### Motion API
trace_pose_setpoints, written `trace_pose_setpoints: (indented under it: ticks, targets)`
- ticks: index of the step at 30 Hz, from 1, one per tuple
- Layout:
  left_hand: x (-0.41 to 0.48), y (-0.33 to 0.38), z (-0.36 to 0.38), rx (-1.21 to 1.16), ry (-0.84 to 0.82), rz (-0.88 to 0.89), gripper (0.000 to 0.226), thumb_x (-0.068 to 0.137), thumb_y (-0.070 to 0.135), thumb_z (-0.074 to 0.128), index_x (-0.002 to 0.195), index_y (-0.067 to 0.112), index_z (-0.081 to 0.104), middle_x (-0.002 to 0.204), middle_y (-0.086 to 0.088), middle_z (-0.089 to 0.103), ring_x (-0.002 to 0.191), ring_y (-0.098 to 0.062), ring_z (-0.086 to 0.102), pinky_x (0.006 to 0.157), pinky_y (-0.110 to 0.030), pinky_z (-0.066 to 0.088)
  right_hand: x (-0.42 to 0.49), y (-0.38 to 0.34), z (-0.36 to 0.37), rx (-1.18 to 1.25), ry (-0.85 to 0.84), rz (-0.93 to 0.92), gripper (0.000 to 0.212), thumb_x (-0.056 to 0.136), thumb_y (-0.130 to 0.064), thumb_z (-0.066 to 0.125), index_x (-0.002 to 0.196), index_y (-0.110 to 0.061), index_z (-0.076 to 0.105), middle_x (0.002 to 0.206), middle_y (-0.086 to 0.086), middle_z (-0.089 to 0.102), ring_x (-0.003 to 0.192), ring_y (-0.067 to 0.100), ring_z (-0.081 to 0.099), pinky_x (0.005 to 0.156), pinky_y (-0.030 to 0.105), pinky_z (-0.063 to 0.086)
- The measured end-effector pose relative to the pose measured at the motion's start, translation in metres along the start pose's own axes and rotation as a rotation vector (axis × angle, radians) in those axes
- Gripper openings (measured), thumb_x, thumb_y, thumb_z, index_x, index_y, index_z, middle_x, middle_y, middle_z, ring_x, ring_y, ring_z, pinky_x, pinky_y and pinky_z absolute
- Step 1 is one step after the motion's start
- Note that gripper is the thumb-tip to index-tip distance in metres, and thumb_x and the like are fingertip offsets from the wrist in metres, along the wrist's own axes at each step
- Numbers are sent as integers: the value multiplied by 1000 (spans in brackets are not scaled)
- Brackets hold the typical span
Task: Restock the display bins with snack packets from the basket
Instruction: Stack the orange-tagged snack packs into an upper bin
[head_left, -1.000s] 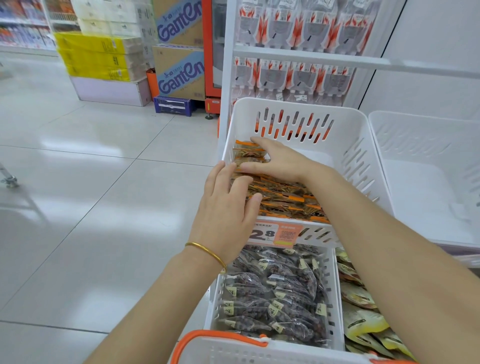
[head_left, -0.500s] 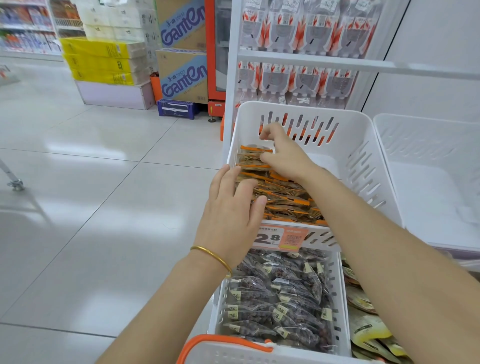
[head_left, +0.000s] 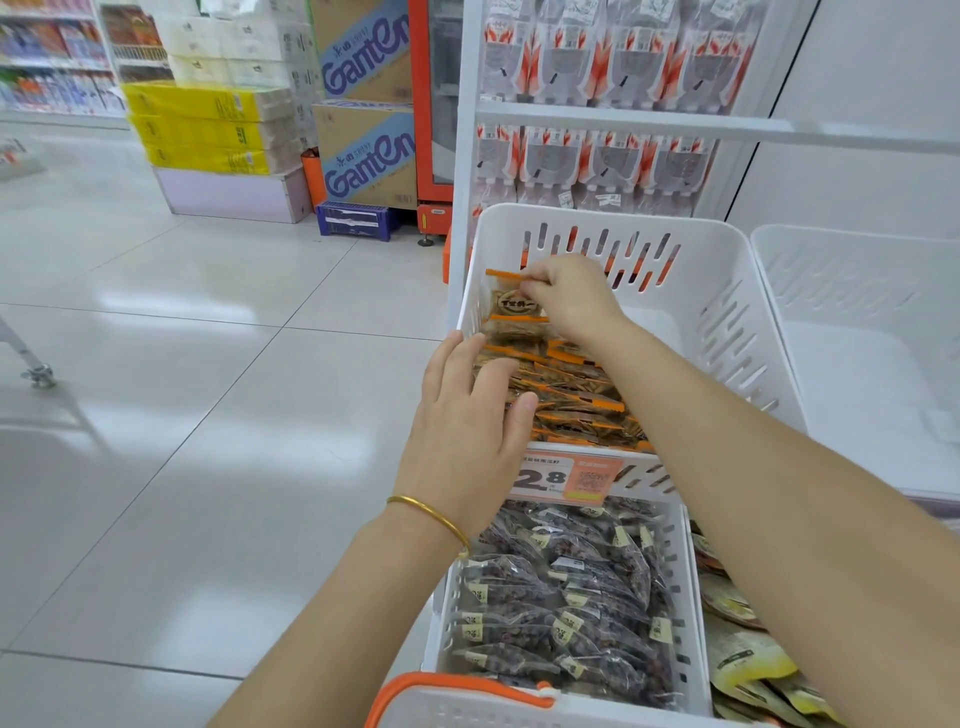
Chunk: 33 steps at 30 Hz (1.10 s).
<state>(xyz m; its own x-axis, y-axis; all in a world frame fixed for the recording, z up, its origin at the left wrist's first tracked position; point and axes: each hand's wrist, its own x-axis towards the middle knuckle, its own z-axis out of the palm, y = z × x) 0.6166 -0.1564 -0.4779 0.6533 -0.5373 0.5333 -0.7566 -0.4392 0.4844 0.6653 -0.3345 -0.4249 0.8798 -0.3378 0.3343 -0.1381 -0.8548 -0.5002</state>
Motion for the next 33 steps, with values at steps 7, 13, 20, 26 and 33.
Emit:
trace_pose_setpoints:
  ticks: [7, 13, 20, 26, 33]
  targets:
    - [0, 0, 0, -8, 9, 2, 61, 87, 49, 18, 121, 14, 53, 143, -6, 36, 141, -19, 11, 110, -22, 7, -24, 4, -7, -12, -9, -59, 20, 94, -16, 52, 112, -13, 62, 100, -6, 56, 95, 11, 50, 76, 22, 33]
    - [0, 1, -1, -26, -2, -5, 59, 88, 49, 19, 124, 15, 52, 145, -5, 34, 142, -16, 8, 109, -19, 6, -23, 5, -11, 17, -257, -66, 53, 84, -35, 64, 131, -19, 46, 116, -5, 53, 102, 12, 50, 79, 24, 38]
    - [0, 1, -1, -32, -9, -15, 56, 90, 48, 22, 123, 15, 53, 146, -4, 33, 142, -15, 7, 108, -18, 5, -18, 9, -10, -48, -269, -117, 58, 89, -42, 59, 140, -17, 43, 137, 1, 51, 123, 18, 48, 93, 24, 34]
    - [1, 0, -2, -23, -19, -12, 50, 95, 45, 28, 126, 14, 51, 147, -7, 32, 142, -16, 7, 108, -17, 4, 1, 1, 3, -97, -172, -100, 31, 97, -29, 49, 115, -9, 64, 112, 8, 64, 103, 25, 58, 85, 35, 45]
    - [0, -1, -1, -18, -20, -8, 58, 90, 48, 21, 127, 15, 51, 147, -6, 31, 142, -14, 6, 107, -16, 3, -4, -3, 2, -31, -143, -84, 39, 97, -39, 44, 85, -7, 62, 78, 5, 59, 74, 21, 54, 66, 37, 38]
